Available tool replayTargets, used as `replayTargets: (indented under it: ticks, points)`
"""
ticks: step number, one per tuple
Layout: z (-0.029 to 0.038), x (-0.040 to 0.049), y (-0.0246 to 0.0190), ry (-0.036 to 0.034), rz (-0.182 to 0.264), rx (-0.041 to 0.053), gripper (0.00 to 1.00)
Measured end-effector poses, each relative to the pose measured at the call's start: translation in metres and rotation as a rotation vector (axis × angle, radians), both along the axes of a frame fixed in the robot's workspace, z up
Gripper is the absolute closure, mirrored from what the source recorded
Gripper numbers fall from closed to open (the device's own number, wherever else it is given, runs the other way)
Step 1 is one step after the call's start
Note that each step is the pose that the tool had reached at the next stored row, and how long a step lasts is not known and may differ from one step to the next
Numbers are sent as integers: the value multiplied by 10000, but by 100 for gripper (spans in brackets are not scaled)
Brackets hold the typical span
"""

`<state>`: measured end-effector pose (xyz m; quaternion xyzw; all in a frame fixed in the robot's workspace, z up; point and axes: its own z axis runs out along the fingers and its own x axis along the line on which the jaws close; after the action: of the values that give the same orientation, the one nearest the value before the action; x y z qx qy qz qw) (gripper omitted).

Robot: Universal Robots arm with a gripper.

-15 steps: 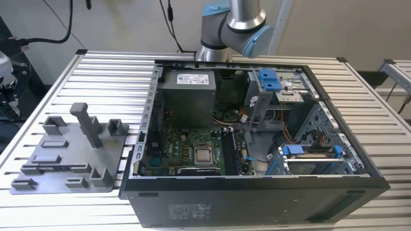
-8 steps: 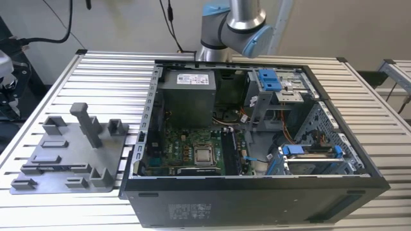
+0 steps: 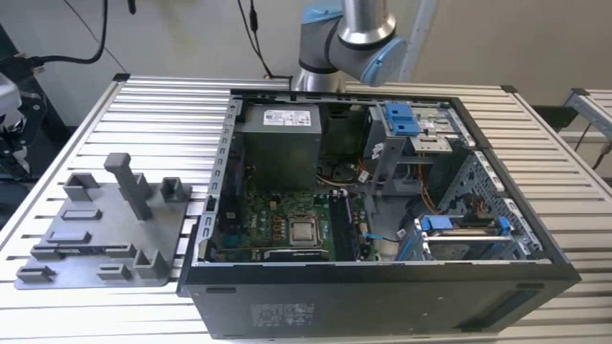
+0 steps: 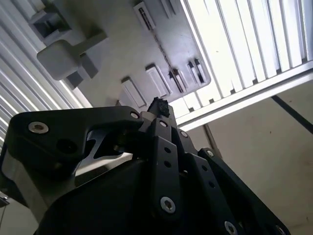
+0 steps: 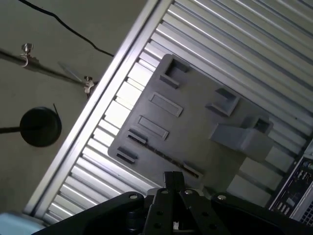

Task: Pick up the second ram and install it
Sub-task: 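Pick up the second ram and move it above second insertion slot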

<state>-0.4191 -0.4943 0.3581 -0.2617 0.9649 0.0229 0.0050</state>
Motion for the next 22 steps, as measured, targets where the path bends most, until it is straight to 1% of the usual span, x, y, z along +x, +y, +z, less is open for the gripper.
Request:
replayTargets:
  ticks: [8,10,12,22]
  points:
    - [0,0,0,1,140,0,89]
    - [1,4,-13,3,143,-2,89]
    - [-4,5,-14,0,187,-1,89]
    - [-53,4,-15,-1,1965,0,89]
